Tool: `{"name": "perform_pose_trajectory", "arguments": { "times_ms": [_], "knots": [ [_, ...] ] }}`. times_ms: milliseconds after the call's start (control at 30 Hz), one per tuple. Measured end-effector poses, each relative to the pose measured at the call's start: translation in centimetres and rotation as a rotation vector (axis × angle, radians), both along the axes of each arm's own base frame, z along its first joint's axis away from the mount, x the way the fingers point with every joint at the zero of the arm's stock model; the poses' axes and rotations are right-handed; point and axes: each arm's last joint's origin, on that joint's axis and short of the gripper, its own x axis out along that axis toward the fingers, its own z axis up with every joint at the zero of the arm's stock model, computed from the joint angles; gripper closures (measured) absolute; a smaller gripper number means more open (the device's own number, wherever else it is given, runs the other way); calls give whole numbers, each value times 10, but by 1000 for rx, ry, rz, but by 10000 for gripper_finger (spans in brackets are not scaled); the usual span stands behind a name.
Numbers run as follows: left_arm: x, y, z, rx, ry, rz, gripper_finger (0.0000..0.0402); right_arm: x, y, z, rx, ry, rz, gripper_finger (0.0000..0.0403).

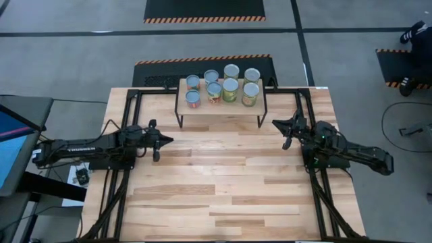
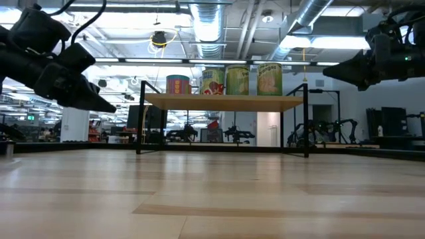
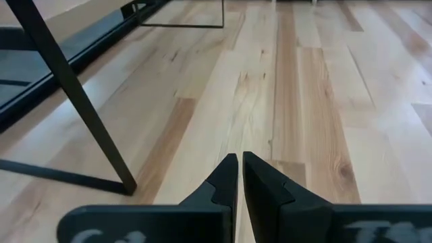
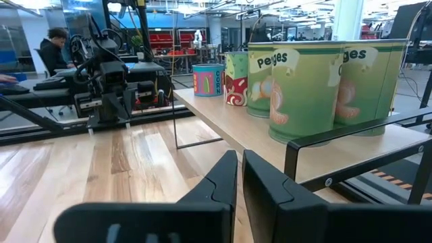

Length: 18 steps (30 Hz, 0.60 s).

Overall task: Pick and place cans onto a shelf
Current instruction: Return to Home Position

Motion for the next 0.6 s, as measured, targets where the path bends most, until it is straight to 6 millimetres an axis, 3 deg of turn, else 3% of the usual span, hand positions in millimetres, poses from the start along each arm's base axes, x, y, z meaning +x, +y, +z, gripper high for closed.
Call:
{"name": "perform_pose_trajectory", "arguments": {
  "times_ms": [600],
  "knots": [
    [0, -2, 1, 2, -7, -11, 388, 0, 0, 0, 0, 0, -1, 353]
  ]
}}
